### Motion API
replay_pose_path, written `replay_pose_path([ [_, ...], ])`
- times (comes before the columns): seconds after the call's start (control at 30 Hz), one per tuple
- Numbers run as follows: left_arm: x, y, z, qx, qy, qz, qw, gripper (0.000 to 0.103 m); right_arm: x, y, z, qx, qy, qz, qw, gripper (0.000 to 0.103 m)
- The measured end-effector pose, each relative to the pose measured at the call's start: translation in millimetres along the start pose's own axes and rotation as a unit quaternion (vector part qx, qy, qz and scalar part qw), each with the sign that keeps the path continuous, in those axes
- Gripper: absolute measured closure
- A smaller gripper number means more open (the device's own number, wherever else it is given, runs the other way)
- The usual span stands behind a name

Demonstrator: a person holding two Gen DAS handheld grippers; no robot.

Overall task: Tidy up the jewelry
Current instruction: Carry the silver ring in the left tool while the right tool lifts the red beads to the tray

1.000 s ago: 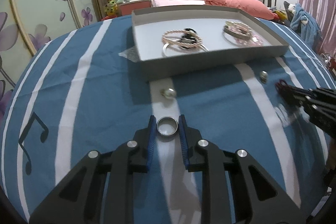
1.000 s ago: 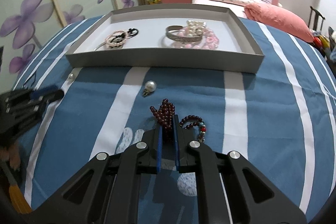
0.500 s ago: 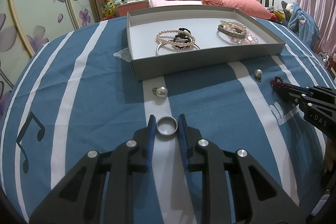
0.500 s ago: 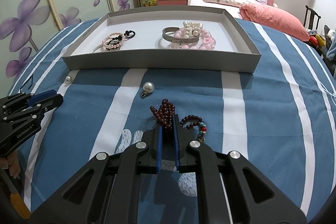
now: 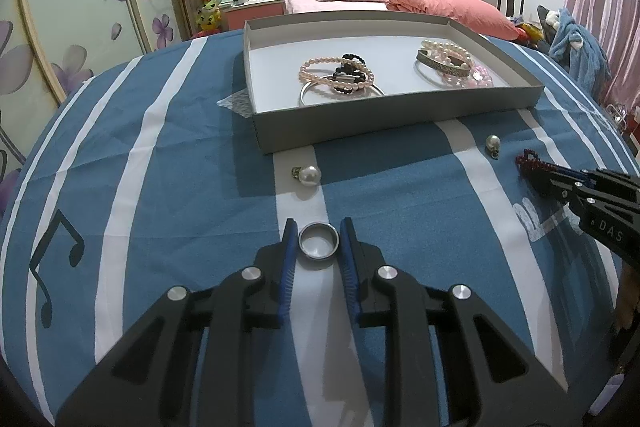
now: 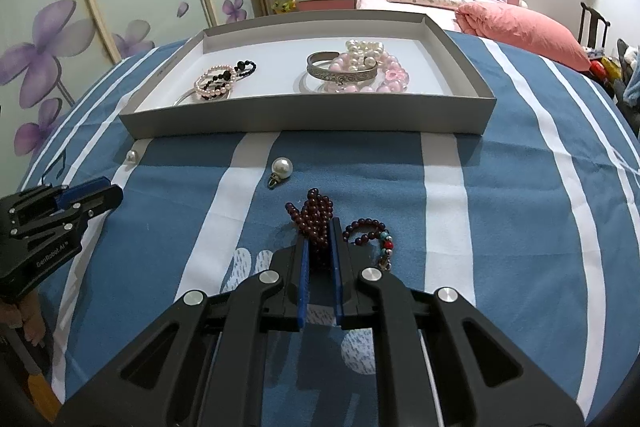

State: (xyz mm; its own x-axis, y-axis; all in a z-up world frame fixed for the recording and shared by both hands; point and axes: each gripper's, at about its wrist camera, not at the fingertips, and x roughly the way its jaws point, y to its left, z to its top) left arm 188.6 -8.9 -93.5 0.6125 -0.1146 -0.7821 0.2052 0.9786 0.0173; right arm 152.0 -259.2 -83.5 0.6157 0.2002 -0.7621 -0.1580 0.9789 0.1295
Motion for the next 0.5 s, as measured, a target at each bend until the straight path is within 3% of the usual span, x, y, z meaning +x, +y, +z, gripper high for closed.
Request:
replay_pose_path([
  [0.13, -2.6, 2.6, -0.7, -0.016, -0.003, -0.002, 0.9999, 0.081, -2.2, -6.2, 0.8, 0.027, -0.002, 0.014, 1.000, 0.094],
  [0.3, -15.7, 3.2, -4.5, -0.035, -0.025, -0.006, 0.9990, 0.081, -27.0, -9.3, 5.1, 0.057, -0.050, 0.037, 0.996, 0.094],
  [0.5, -49.2, -6.3, -2.8, -0.043, -0.093, -0.002, 0.9947, 0.081, -60.2, -0.9, 11.3, 0.066, -0.118, 0.056, 0.989, 0.094],
])
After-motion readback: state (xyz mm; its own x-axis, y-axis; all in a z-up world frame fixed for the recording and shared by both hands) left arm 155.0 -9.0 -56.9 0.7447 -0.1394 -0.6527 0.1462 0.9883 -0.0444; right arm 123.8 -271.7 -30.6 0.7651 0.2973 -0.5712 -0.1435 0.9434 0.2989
